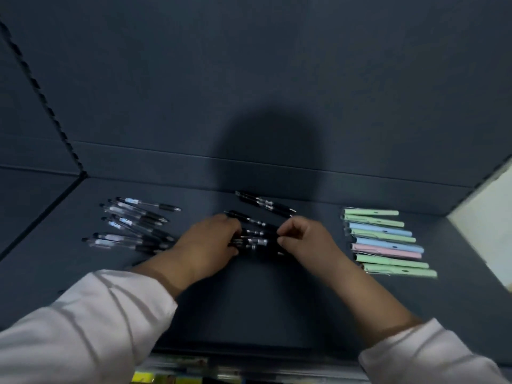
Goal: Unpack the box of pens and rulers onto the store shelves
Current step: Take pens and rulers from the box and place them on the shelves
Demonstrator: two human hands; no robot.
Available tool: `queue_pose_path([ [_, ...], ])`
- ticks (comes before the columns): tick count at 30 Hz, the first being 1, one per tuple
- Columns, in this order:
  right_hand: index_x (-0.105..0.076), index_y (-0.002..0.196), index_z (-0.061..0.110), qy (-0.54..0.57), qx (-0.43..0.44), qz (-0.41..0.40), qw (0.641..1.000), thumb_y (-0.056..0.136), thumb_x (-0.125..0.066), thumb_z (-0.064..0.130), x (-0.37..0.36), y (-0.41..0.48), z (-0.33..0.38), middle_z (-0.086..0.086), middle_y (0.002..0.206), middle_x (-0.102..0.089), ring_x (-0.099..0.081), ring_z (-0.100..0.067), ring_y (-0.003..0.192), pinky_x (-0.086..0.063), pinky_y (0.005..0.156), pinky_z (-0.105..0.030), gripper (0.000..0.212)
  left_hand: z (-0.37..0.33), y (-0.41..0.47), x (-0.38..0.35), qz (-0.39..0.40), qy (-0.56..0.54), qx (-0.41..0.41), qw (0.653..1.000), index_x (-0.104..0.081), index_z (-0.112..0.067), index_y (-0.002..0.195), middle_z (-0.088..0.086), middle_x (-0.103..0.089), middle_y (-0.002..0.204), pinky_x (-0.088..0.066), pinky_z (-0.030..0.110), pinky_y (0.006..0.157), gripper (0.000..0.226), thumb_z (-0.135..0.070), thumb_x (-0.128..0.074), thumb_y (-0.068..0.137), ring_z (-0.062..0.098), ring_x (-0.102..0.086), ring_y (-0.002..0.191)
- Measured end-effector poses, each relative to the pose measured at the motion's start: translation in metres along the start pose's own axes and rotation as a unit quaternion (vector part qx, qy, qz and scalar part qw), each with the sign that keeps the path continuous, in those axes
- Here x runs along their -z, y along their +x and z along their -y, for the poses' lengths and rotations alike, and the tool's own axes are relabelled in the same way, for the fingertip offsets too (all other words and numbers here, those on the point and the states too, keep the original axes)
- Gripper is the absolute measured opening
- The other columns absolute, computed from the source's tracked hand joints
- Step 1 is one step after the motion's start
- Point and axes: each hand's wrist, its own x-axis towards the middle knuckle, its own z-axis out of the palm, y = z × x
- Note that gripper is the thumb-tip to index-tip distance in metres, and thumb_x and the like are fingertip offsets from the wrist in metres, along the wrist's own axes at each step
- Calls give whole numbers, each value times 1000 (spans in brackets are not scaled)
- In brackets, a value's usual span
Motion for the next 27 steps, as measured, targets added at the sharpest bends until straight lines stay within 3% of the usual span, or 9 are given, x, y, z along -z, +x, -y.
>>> queue_pose_path([
  [4,-56,73,30,-116,51,15,992,77,-71,7,-2,-6,-13,6,88,-57,-54,-4,79,-37,69,-5,28,4,-5,-10,-27,-4,3,1000,-47,-25,126,-2,-45,118,-38,28,99,56,-47,-67,79,19,-41,118],
  [9,-59,82,26,-155,89,27,984,74,-76,12,-2,-5,-17,6,95,-54,-51,-9,91,-34,74,-5,23,5,-8,-11,-32,-16,29,999,-45,-24,129,-1,-46,118,-38,32,101,71,-57,-71,71,19,-41,118],
  [15,-65,92,17,-231,127,38,964,82,-71,18,2,-1,-18,6,98,-55,-50,-12,98,-37,79,-20,12,4,-10,-15,-51,-14,47,997,-45,-24,130,0,-45,118,-38,34,102,64,-54,-66,77,20,-42,118],
  [20,-66,96,16,-257,145,7,955,86,-63,16,4,4,-14,2,98,-61,-53,-16,98,-40,78,-24,11,0,-16,-17,-90,-23,63,994,-49,-23,127,0,-48,114,-39,35,101,56,-47,-66,80,21,-45,115],
  [27,-65,115,15,-278,228,16,933,89,-61,27,-6,2,-4,-1,122,-58,-48,-23,115,-39,100,-36,28,-11,-38,-14,-137,23,101,985,-35,-21,143,5,-40,141,-33,40,108,69,-49,-59,84,26,-36,130],
])
